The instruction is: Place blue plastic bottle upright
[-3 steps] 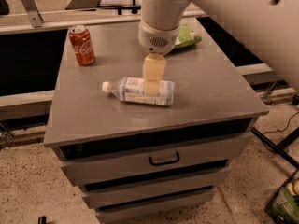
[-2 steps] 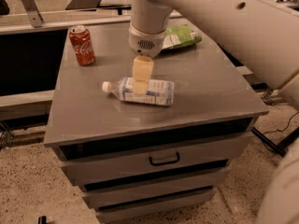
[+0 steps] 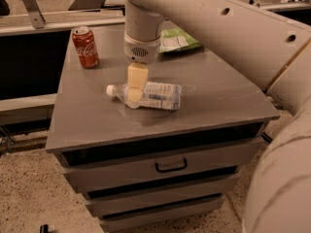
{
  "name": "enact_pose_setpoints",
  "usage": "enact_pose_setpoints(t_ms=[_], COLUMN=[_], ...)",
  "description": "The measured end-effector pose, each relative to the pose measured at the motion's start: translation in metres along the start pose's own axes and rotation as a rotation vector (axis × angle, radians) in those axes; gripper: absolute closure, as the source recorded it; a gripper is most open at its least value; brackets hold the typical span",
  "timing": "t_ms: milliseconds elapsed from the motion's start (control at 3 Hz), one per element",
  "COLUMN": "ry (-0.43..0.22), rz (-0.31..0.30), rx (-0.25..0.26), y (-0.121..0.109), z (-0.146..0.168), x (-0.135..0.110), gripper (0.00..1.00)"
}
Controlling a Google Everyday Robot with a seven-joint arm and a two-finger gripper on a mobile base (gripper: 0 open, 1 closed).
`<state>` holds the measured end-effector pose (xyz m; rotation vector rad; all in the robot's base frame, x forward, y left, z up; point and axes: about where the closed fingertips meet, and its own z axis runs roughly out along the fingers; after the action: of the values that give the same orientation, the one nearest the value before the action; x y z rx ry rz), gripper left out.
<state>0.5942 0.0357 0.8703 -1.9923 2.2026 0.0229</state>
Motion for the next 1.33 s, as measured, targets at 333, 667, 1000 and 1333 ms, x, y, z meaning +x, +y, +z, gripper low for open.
enact_pose_setpoints(t_ms=[333, 667, 1000, 1333], ry=[-0.005, -0.006, 0.001, -0.001], rz=[-0.014, -0.013, 0.000, -0.001], rx=[-0.041, -0.043, -0.054, -0.053], y=[0.020, 0.020, 0.019, 0.019], z=[0.020, 0.022, 0.040, 0.041], x=[-0.009, -0.009, -0.008, -0.009], gripper=[0.00, 0.00, 0.00, 0.18])
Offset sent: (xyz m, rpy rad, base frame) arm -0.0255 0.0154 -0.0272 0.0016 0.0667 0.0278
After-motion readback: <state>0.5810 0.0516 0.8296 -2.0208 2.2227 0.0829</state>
